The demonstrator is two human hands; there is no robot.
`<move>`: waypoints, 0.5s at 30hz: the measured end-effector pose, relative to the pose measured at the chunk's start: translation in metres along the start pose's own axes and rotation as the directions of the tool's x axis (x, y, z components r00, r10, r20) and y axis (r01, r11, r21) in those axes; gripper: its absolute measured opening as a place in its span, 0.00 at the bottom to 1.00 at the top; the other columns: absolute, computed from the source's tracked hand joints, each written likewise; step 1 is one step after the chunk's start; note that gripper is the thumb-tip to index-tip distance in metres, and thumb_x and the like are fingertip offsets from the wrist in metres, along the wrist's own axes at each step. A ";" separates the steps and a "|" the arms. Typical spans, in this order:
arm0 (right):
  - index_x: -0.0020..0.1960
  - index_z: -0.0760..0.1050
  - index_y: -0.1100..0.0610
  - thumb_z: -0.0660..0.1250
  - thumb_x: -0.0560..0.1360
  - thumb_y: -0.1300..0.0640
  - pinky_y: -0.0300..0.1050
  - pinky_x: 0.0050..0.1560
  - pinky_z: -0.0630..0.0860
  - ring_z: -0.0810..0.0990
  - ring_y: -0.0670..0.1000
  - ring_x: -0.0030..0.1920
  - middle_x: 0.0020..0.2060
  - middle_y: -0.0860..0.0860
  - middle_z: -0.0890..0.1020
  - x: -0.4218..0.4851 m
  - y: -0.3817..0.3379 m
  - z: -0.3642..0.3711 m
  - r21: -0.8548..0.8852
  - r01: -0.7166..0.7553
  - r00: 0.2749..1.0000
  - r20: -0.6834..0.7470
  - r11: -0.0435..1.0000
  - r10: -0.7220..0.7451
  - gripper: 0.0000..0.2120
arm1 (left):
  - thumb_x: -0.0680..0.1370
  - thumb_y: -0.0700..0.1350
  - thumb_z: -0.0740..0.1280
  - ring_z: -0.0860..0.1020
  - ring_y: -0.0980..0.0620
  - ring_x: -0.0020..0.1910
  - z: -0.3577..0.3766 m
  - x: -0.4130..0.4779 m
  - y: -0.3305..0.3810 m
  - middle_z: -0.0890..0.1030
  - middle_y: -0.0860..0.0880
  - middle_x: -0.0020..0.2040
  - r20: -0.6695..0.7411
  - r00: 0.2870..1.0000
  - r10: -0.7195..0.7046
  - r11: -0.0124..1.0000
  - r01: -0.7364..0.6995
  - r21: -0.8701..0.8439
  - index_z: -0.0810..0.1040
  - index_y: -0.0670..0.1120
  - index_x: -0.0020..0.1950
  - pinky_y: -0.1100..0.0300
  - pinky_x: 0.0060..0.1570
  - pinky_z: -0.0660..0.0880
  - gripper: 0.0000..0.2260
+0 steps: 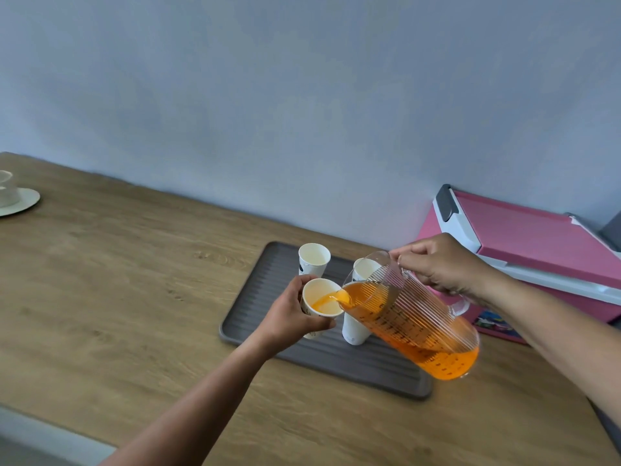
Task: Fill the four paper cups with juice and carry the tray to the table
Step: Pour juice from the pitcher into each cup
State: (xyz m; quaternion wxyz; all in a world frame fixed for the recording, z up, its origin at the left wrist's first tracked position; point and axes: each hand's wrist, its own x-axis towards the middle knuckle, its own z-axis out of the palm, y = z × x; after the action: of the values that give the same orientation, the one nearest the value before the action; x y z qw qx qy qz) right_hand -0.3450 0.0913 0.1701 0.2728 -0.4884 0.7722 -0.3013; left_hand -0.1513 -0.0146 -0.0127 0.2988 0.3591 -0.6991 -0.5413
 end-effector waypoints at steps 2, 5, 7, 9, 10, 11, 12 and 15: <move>0.59 0.82 0.61 0.67 0.78 0.60 0.30 0.16 0.57 0.62 0.40 0.13 0.14 0.45 0.70 0.000 0.000 0.000 -0.015 0.007 1.000 0.004 1.000 -0.007 0.12 | 0.63 0.47 0.81 0.79 0.56 0.55 0.000 -0.001 0.000 0.80 0.54 0.56 -0.002 1.000 0.004 1.000 -0.004 0.000 0.70 0.55 0.66 0.55 0.56 0.79 0.35; 0.59 0.83 0.61 0.66 0.78 0.60 0.31 0.16 0.57 0.61 0.40 0.13 0.14 0.45 0.71 0.000 -0.001 0.001 -0.032 0.016 1.000 0.010 0.999 -0.016 0.12 | 0.64 0.45 0.81 0.79 0.57 0.55 -0.001 -0.002 0.000 0.80 0.54 0.56 -0.001 1.000 0.009 1.000 -0.009 0.000 0.70 0.54 0.66 0.58 0.54 0.78 0.34; 0.59 0.82 0.61 0.66 0.79 0.60 0.30 0.16 0.58 0.62 0.40 0.13 0.14 0.45 0.71 -0.001 -0.001 0.001 -0.033 0.018 1.000 0.013 0.999 -0.018 0.12 | 0.63 0.46 0.81 0.79 0.57 0.54 -0.001 -0.002 -0.001 0.80 0.55 0.56 -0.005 1.000 0.011 1.000 -0.011 0.000 0.70 0.55 0.65 0.59 0.54 0.78 0.34; 0.59 0.82 0.61 0.66 0.79 0.60 0.30 0.16 0.58 0.63 0.40 0.13 0.14 0.44 0.72 0.000 -0.001 0.001 -0.034 0.016 1.000 0.014 0.999 -0.015 0.12 | 0.63 0.46 0.81 0.79 0.57 0.54 0.000 -0.002 -0.001 0.80 0.55 0.55 -0.010 1.000 0.009 1.000 -0.009 -0.002 0.71 0.56 0.64 0.58 0.54 0.79 0.33; 0.60 0.82 0.61 0.66 0.78 0.59 0.30 0.16 0.58 0.63 0.40 0.13 0.14 0.44 0.72 0.000 -0.001 0.001 -0.034 0.012 1.000 0.015 0.999 -0.012 0.12 | 0.63 0.45 0.81 0.79 0.57 0.54 0.000 -0.002 -0.001 0.80 0.55 0.55 -0.012 1.000 0.009 1.000 -0.009 -0.005 0.71 0.56 0.64 0.58 0.54 0.79 0.33; 0.60 0.82 0.61 0.66 0.78 0.59 0.30 0.16 0.58 0.63 0.40 0.13 0.14 0.44 0.72 0.000 0.000 0.001 -0.032 0.008 1.000 0.016 0.999 -0.007 0.13 | 0.63 0.45 0.81 0.79 0.58 0.54 0.001 -0.002 -0.001 0.80 0.55 0.55 -0.011 1.000 0.010 1.000 -0.010 -0.010 0.71 0.56 0.64 0.58 0.54 0.79 0.33; 0.60 0.82 0.61 0.66 0.78 0.59 0.30 0.16 0.58 0.63 0.40 0.13 0.14 0.44 0.72 0.000 0.000 0.002 -0.028 0.002 1.000 0.019 1.000 -0.002 0.13 | 0.63 0.45 0.81 0.79 0.58 0.54 0.001 -0.002 -0.001 0.80 0.55 0.55 -0.011 1.000 0.010 1.000 -0.011 -0.012 0.71 0.56 0.64 0.58 0.54 0.79 0.33; 0.60 0.82 0.61 0.66 0.78 0.59 0.30 0.16 0.58 0.63 0.40 0.13 0.14 0.44 0.72 0.000 -0.001 0.001 -0.019 -0.006 1.000 0.024 1.000 0.007 0.13 | 0.63 0.45 0.81 0.79 0.57 0.54 0.000 -0.003 -0.002 0.80 0.55 0.55 -0.010 1.000 0.010 1.000 -0.010 -0.012 0.71 0.56 0.63 0.57 0.54 0.79 0.33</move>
State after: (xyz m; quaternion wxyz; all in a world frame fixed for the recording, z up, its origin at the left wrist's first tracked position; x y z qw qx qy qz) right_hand -0.3434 0.0908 0.1699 0.2785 -0.4919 0.7733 -0.2872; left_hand -0.1497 -0.0123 -0.0144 0.3072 0.3565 -0.6960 -0.5423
